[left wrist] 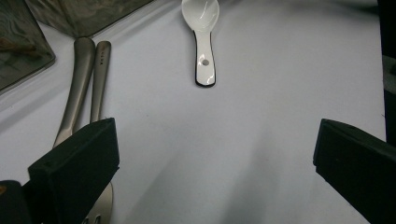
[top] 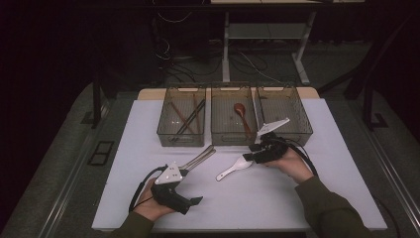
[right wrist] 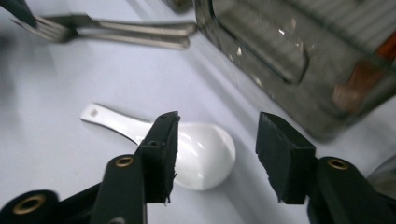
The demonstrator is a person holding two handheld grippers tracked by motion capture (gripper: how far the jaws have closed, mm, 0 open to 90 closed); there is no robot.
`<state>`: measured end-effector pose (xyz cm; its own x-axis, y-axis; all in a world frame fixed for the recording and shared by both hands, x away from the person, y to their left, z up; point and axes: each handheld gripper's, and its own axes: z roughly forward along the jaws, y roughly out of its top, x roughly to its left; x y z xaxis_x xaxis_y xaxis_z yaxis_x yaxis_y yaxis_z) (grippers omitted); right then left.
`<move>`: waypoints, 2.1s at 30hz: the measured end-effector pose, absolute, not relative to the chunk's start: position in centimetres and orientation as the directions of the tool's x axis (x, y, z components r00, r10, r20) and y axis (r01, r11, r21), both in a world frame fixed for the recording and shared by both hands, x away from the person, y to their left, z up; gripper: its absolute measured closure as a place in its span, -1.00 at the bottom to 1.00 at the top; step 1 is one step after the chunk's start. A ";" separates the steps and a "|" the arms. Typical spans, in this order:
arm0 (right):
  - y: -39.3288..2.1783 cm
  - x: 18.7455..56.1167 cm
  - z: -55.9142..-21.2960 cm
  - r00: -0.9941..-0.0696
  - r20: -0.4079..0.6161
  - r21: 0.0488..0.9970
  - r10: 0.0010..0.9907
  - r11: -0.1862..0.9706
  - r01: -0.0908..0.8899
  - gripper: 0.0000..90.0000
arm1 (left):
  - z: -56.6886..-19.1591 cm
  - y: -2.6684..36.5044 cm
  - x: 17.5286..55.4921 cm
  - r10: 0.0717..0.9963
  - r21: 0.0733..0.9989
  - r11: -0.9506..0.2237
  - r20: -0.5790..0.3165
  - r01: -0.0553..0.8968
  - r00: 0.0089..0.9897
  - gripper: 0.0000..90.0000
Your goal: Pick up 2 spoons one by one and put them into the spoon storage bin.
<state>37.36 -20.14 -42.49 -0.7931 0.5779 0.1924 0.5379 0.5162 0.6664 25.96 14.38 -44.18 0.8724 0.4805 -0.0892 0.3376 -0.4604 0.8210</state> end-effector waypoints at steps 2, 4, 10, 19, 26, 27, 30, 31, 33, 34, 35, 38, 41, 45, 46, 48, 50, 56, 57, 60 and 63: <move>-20.2 37.4 -43.1 -0.790 0.199 0.651 0.579 0.524 0.549 0.20 | -44.2 14.4 26.0 0.479 0.821 -0.461 -0.090 0.337 0.873 -1.00; -20.3 37.5 -43.5 -0.788 0.227 0.643 0.573 0.519 0.563 0.27 | -44.2 14.4 26.0 0.477 0.820 -0.463 -0.090 0.337 0.875 -1.00; -20.0 37.4 -44.2 -0.792 0.243 0.616 0.560 0.542 0.572 0.43 | -44.2 14.4 25.9 0.475 0.821 -0.462 -0.090 0.336 0.875 -1.00; -21.1 37.1 -44.3 -0.804 0.269 0.603 0.531 0.558 0.570 0.72 | -44.2 14.3 25.9 0.476 0.821 -0.461 -0.091 0.337 0.875 -1.00; -21.6 37.2 -44.3 -0.815 0.297 0.607 0.498 0.560 0.564 0.80 | -44.2 14.3 25.9 0.475 0.821 -0.462 -0.091 0.336 0.875 -1.00; -21.7 37.2 -44.3 -0.816 0.298 0.608 0.495 0.561 0.562 0.81 | -44.1 14.3 25.9 0.475 0.821 -0.462 -0.091 0.336 0.875 -1.00; -21.7 37.2 -44.3 -0.820 0.304 0.607 0.485 0.565 0.559 0.83 | -44.1 14.3 25.9 0.475 0.821 -0.462 -0.090 0.335 0.875 -1.00; -21.6 37.2 -44.2 -0.827 0.302 0.613 0.474 0.568 0.550 0.84 | -44.1 14.3 25.9 0.475 0.821 -0.462 -0.091 0.335 0.876 -1.00; -21.5 37.0 -44.1 -0.830 0.306 0.618 0.466 0.566 0.546 0.86 | -44.1 14.3 25.9 0.474 0.821 -0.462 -0.091 0.335 0.876 -1.00; -21.4 37.0 -44.0 -0.834 0.300 0.625 0.462 0.565 0.538 0.87 | -44.1 14.3 25.9 0.473 0.821 -0.463 -0.090 0.334 0.876 -1.00; -21.4 36.9 -43.9 -0.837 0.295 0.627 0.461 0.568 0.533 0.87 | -44.1 14.3 25.9 0.473 0.821 -0.463 -0.090 0.334 0.877 -1.00; -21.3 36.9 -43.8 -0.843 0.285 0.639 0.457 0.565 0.523 0.87 | -44.1 14.3 25.9 0.473 0.821 -0.463 -0.090 0.334 0.877 -1.00; -21.4 36.8 -43.5 -0.840 0.285 0.650 0.461 0.551 0.523 0.87 | -44.1 14.3 25.9 0.473 0.821 -0.463 -0.089 0.334 0.877 -1.00; -21.8 36.9 -43.0 -0.836 0.275 0.676 0.475 0.523 0.519 0.87 | -44.1 14.3 25.9 0.472 0.821 -0.462 -0.091 0.334 0.877 -1.00; -21.9 36.9 -42.8 -0.834 0.274 0.681 0.479 0.516 0.520 0.87 | -44.1 14.3 25.9 0.471 0.821 -0.464 -0.090 0.333 0.877 -1.00; -22.1 36.9 -42.5 -0.833 0.267 0.694 0.485 0.503 0.515 0.87 | -44.1 14.3 25.9 0.471 0.821 -0.463 -0.091 0.334 0.877 -1.00; -22.2 36.9 -42.1 -0.830 0.261 0.704 0.492 0.492 0.513 0.87 | -44.1 14.3 25.9 0.472 0.821 -0.462 -0.091 0.335 0.877 -1.00; -22.9 37.1 -40.7 -0.808 0.244 0.735 0.536 0.441 0.514 0.87 | -44.2 14.3 25.9 0.473 0.820 -0.464 -0.091 0.336 0.876 -1.00; -23.0 37.1 -40.4 -0.805 0.242 0.741 0.542 0.432 0.513 0.87 | -44.2 14.3 25.9 0.473 0.820 -0.464 -0.091 0.335 0.876 -1.00; -23.2 37.2 -39.4 -0.792 0.225 0.758 0.567 0.409 0.508 0.87 | -44.2 14.3 26.0 0.476 0.820 -0.463 -0.091 0.337 0.875 -1.00; -23.3 37.5 -38.5 -0.781 0.206 0.774 0.590 0.390 0.499 0.87 | -44.2 14.3 26.0 0.478 0.820 -0.462 -0.092 0.339 0.874 -1.00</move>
